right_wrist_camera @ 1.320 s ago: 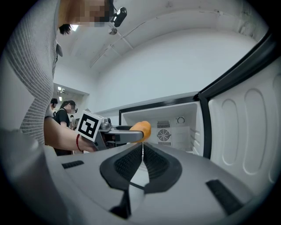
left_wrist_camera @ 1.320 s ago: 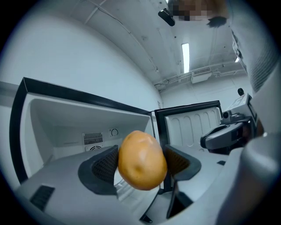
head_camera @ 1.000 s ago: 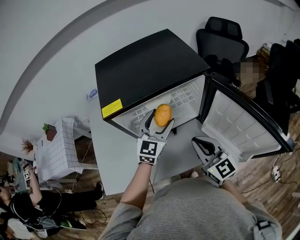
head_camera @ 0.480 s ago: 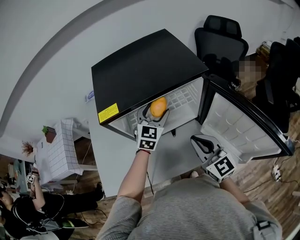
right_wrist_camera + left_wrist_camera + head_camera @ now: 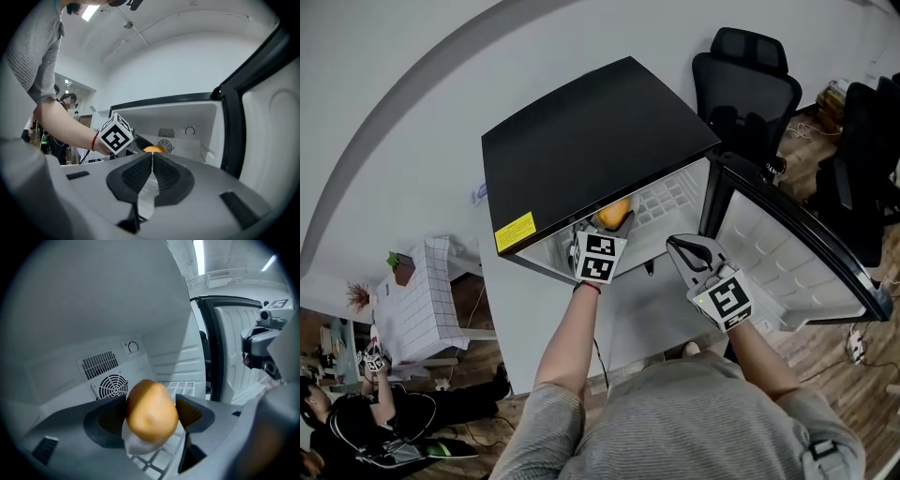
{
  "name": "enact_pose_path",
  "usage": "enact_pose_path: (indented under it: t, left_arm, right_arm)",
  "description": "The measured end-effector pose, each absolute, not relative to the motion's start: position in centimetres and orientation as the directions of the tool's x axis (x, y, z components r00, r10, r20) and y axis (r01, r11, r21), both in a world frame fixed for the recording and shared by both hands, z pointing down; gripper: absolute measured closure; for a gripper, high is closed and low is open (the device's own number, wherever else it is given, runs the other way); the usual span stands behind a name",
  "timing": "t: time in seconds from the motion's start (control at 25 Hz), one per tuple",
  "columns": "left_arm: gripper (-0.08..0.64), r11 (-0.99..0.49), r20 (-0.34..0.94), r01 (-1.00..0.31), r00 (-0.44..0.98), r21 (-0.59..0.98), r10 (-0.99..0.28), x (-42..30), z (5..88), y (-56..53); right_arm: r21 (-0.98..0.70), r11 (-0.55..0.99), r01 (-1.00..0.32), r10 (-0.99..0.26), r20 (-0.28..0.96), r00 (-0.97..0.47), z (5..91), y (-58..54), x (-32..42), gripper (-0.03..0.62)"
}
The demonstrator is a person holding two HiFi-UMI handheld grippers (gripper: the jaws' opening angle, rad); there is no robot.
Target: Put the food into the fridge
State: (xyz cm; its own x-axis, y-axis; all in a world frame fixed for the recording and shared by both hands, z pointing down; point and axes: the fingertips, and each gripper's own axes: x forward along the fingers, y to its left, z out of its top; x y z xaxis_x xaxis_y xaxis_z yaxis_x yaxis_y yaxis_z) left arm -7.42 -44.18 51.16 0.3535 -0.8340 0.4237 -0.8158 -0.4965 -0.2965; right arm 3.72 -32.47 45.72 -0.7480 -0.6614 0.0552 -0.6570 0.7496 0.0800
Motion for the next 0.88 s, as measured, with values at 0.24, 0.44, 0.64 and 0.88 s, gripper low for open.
enact_pose_path:
  t: [0.24,0.44,0.64,0.88]
  left_arm:
    - [0.219,-0.505,0.477,-0.811,0.333,-0.295,-0.813,-7.4,52.7,-46.0]
    - [0.219,-0.498,0.503,-0.818,0.314,-0.287,-0.805,-8.0,53.6,-46.8]
    - [0.218,-0.498,0.506,-0.822,0.315,-0.278,-0.803,-8.4,54.1,-47.3]
    - [0.218,-0.504,0.501,-0.819,0.327,-0.274,-0.802,-8.4,54.3,-47.4]
  right_arm:
    - [0.098,0.763,-0.639,-0.646,0.062,-0.761,46.5,-33.6,2.4,0.578]
    - [0.092,0.767,-0.635,-0.641,0.067,-0.765,46.6,-34.1,1.9,0.578]
    - [0.093,0.773,-0.627,-0.633,0.067,-0.771,46.6,-33.8,1.5,0.578]
    - [0.104,0.775,-0.623,-0.630,0.072,-0.773,46.3,-33.5,1.3,0.578]
